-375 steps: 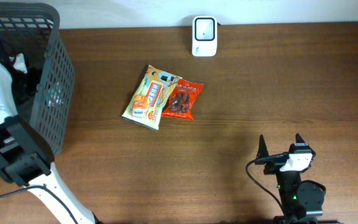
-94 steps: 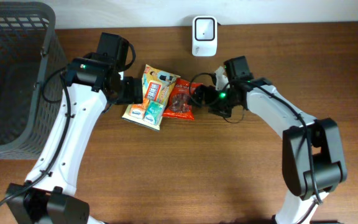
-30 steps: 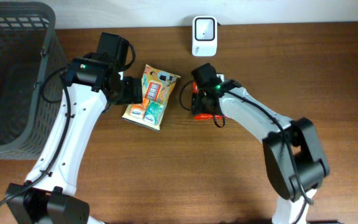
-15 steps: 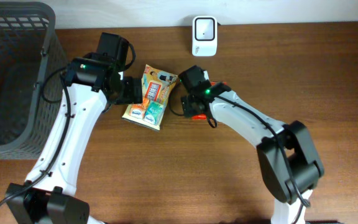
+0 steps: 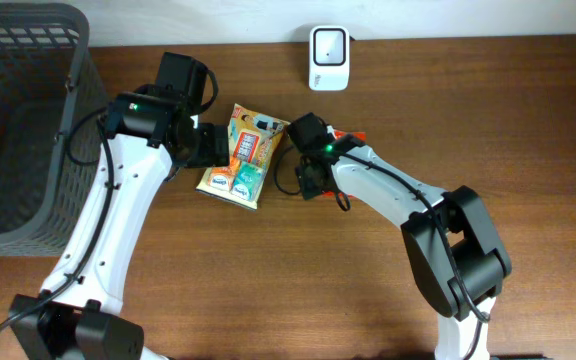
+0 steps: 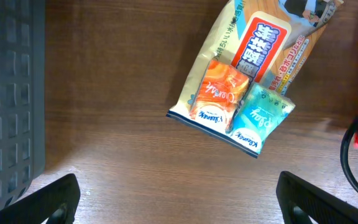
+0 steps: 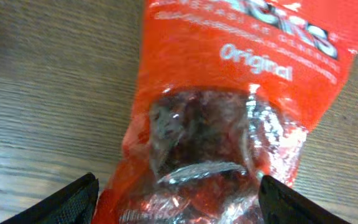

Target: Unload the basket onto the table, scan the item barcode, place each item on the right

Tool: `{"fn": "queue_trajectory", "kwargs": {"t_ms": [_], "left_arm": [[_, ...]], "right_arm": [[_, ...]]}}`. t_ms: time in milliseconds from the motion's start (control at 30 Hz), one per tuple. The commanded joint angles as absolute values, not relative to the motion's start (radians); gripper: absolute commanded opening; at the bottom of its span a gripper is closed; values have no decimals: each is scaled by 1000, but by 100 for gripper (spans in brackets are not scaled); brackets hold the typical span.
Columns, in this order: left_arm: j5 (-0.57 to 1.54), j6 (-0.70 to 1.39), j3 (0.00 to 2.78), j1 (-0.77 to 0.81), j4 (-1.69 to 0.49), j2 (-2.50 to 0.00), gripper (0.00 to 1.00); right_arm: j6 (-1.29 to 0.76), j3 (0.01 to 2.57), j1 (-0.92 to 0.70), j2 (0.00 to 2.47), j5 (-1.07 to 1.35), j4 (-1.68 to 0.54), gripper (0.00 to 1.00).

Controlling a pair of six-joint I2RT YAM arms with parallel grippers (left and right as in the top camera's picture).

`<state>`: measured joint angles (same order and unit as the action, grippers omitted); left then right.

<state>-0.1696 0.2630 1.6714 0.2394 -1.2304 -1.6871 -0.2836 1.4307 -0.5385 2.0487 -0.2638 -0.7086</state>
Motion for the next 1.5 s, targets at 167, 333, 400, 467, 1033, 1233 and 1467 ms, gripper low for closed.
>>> {"fn": "queue_trajectory", "kwargs": {"t_ms": [167, 333, 400, 467, 1033, 1233, 1467], "left_arm": [[-181, 276, 1670, 241, -1231, -1696, 99], [-181, 276, 1670, 241, -1231, -1696, 99], [-181, 276, 1670, 241, -1231, -1696, 99], [-181, 276, 1670, 241, -1231, -1696, 99], [-181, 276, 1670, 241, -1231, -1696, 99], [-181, 276, 1670, 241, -1231, -1696, 99], [-181, 276, 1670, 241, -1231, -1696, 99]], "right_arm": [[-284, 1436, -535, 2086, -390, -739, 77], [-284, 1436, -536, 2135, -430, -789, 76], [-284, 1438, -537, 2135, -441, -808, 72], [-284, 1447, -537, 2132, -442, -835, 63], [-249, 1872, -495, 2133, -67, -1168, 40], [-216, 1749, -470, 2134, -226, -1108, 60], [-217, 1509, -474, 2134, -268, -905, 65]]}}
